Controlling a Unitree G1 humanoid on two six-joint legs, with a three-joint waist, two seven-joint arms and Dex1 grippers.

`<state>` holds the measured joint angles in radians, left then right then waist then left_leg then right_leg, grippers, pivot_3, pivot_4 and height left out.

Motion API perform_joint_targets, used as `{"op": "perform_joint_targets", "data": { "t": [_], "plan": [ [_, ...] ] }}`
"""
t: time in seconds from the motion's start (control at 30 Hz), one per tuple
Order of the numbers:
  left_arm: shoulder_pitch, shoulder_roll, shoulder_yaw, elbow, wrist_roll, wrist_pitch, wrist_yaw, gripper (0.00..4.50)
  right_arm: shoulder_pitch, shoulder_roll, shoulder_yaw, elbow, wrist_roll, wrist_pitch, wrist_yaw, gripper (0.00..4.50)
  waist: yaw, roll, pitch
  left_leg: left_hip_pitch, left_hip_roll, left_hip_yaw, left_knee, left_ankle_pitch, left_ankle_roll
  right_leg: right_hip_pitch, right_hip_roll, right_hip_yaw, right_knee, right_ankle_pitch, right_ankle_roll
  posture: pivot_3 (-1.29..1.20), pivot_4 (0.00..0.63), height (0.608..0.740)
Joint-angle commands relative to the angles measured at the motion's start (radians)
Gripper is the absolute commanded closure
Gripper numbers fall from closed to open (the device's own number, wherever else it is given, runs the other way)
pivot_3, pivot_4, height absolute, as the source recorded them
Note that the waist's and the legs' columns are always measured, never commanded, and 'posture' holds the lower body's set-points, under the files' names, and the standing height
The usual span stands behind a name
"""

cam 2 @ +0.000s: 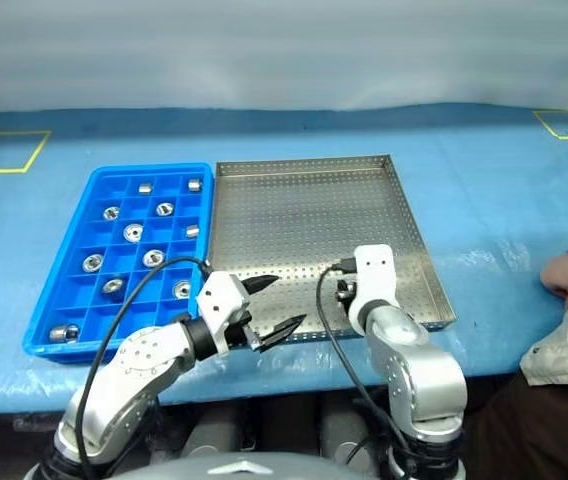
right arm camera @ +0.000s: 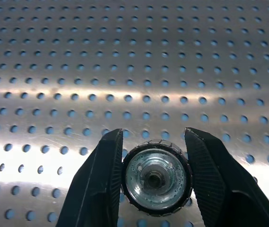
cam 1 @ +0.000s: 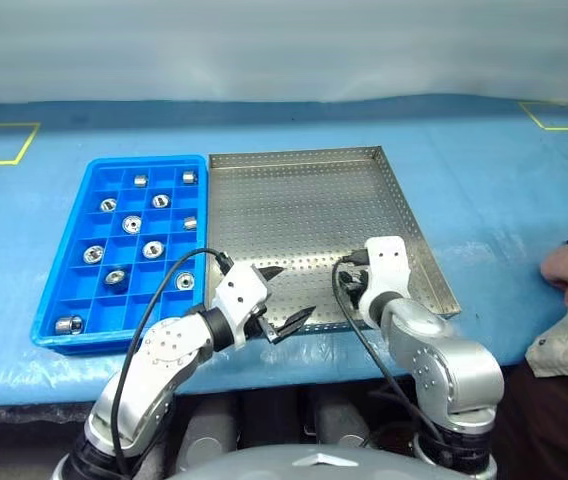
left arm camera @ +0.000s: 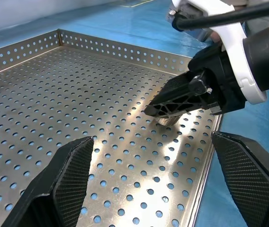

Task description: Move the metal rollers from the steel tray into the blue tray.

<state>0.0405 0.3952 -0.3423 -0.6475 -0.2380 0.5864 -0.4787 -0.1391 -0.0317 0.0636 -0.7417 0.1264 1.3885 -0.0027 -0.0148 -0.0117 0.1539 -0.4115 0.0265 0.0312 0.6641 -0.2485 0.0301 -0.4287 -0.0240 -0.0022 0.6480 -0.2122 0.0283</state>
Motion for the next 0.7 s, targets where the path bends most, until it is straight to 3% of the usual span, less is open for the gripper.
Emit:
{"op": "perform_joint_targets", "data": {
  "t": [0.03,0.43,0.7],
  "plan": [
    [0.007,-0.008,-0.002,-0.051,0.005,-0.001,0.021,0.16,-0.062,0.008,0.010,-0.054,0.022,0.028,0.017,2.83,0.005,0.000,0.000,0.000,0.000,0.000,0.000,0.000,0.000,0.000,0.000,0.000,0.000,0.000,0.000,0.06,0.150,0.740],
    [0.099,-0.053,0.079,-0.120,0.053,-0.002,0.185,0.16,-0.292,0.074,0.115,0.183,0.055,-0.168,0.094,2.83,0.022,0.000,0.000,0.000,0.000,-0.001,-0.001,0.000,0.000,0.000,0.000,-0.001,0.000,0.003,0.004,0.26,0.150,0.740],
    [0.315,-0.086,0.175,-0.273,0.105,-0.007,0.315,0.16,-0.381,0.134,0.234,0.367,0.100,-0.320,0.201,2.83,0.100,-0.001,0.000,-0.001,0.000,-0.002,-0.002,0.000,0.000,0.000,0.000,-0.003,-0.002,0.003,0.004,0.44,0.150,0.740]
  ]
}}
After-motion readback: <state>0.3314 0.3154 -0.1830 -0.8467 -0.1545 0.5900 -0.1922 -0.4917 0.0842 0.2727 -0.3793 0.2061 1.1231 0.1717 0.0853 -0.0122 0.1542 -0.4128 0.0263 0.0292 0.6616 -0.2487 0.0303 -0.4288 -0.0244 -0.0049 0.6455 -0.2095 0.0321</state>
